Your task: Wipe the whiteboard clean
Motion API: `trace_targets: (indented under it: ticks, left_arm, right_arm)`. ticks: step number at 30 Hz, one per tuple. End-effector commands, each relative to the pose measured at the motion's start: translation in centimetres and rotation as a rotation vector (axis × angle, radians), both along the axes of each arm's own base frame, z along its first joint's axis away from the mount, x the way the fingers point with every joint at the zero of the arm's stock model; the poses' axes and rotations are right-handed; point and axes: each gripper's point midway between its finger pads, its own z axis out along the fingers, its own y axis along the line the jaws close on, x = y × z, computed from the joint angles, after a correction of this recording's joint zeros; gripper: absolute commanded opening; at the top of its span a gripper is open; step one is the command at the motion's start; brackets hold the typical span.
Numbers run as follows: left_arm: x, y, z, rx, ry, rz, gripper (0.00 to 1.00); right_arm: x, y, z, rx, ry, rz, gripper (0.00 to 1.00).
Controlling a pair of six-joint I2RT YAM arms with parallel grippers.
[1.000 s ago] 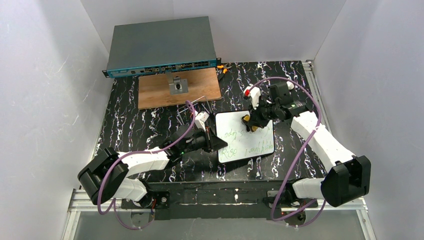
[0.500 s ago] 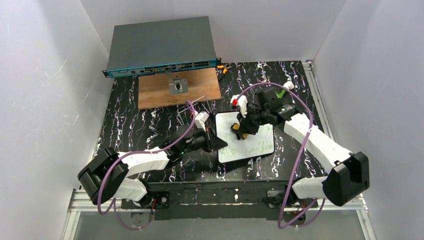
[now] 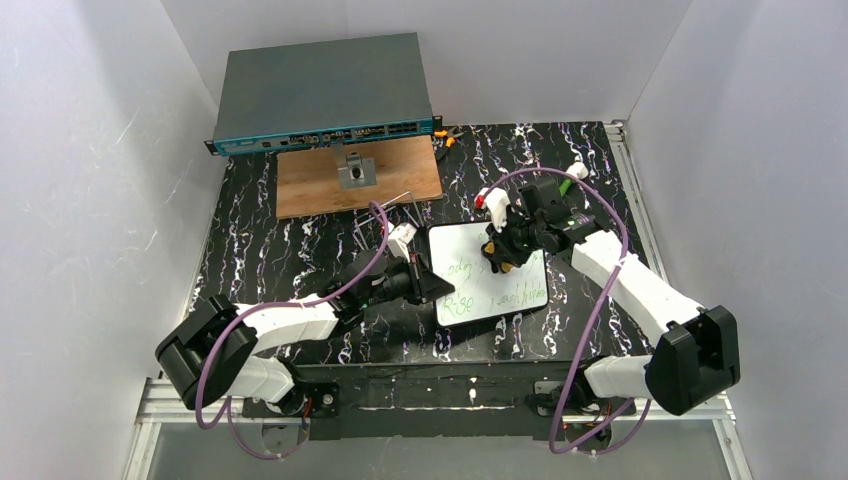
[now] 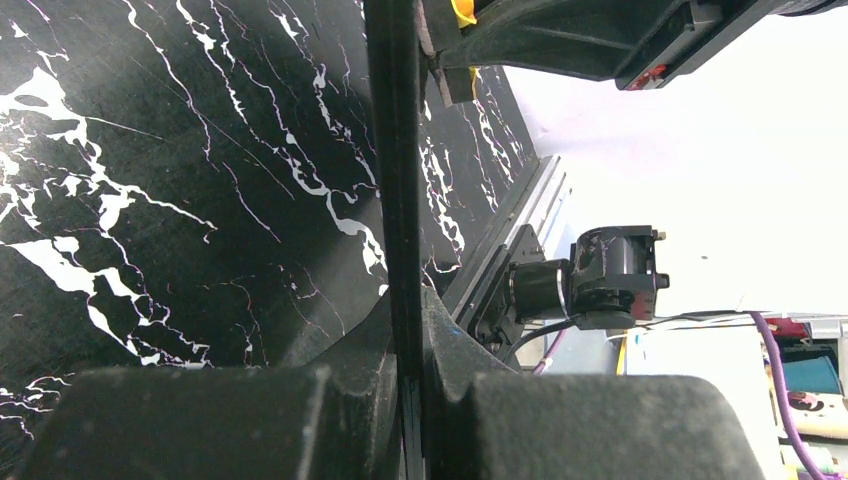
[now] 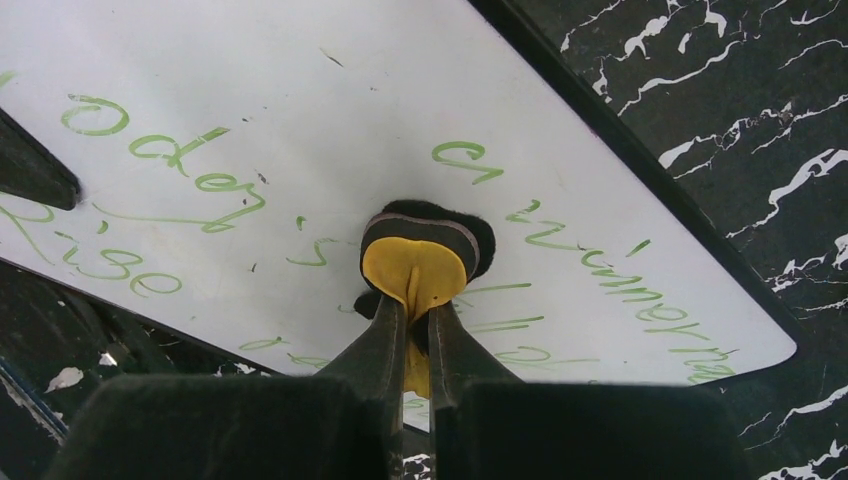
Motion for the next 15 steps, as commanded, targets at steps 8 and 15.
trace_targets:
  ticks: [8, 15]
  left_arm:
    - [-0.6, -0.4, 0.0, 0.019, -0.055, -0.061, 0.0]
    - [-0.5, -0.4, 0.0, 0.021, -0.055, -0.065, 0.0]
  right_arm:
    - [-3.4, 4.9, 2.7, 0.133, 0.073, 0.23, 0.01]
    - [1.1, 5.1, 4.0, 0.083, -0.014, 0.082, 0.01]
